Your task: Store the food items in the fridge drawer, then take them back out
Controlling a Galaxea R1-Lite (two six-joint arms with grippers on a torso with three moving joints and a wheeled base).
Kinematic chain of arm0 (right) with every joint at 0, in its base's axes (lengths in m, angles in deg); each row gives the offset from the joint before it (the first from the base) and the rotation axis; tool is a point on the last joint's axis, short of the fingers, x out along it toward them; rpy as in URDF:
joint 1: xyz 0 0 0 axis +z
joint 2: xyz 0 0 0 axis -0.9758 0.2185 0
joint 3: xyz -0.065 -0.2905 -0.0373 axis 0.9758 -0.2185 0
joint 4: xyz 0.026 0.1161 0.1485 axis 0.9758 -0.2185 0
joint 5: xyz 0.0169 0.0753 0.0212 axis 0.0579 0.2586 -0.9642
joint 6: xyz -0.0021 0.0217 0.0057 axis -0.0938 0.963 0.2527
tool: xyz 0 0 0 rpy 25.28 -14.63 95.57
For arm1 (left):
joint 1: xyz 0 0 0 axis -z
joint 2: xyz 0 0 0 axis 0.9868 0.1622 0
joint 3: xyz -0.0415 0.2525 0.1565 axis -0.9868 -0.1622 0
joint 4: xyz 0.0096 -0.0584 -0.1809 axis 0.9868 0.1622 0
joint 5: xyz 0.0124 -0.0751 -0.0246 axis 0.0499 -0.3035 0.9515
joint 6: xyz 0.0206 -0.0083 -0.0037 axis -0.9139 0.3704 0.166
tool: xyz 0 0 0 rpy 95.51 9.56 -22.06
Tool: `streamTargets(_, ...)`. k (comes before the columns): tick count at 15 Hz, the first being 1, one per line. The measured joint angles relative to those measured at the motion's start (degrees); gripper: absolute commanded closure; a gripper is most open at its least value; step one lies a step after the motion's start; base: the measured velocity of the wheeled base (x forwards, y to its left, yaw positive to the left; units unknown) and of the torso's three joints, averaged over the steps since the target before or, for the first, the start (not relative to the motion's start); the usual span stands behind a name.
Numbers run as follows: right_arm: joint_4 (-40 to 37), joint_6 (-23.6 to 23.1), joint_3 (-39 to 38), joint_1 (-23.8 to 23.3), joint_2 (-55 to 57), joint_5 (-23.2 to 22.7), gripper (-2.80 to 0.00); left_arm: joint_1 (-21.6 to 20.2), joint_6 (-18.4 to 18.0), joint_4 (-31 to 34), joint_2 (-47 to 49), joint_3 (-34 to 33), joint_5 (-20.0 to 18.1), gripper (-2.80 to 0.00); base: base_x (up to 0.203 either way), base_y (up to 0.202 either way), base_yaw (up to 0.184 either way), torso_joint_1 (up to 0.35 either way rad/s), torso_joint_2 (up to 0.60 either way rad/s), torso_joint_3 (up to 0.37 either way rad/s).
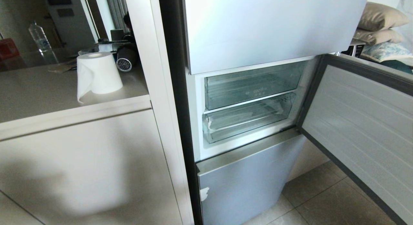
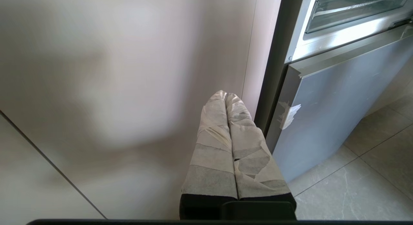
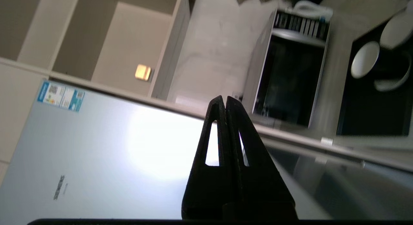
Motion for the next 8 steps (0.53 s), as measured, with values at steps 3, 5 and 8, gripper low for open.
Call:
streamTargets(3, 1.2, -9.0, -2.5, -0.4, 5.6, 2.3, 0.00, 0.0, 0.0, 0.0, 0.0, 0.0, 0.0, 0.00, 0.000, 0.000, 0.000, 0.000, 0.00, 0.000)
streamTargets(5, 1.2, -13.5, -5.7, -0.4, 8.5, 1.8, 0.00, 0.0, 0.0, 0.0, 0.0, 0.0, 0.0, 0.00, 0.000, 0.000, 0.000, 0.000, 0.00, 0.000)
streamTargets(8, 1.2, -14.8, -11.2, 0.6, 10.4, -3.5, 0.00, 0.0, 0.0, 0.0, 0.0, 0.0, 0.0, 0.00, 0.000, 0.000, 0.000, 0.000, 0.00, 0.000)
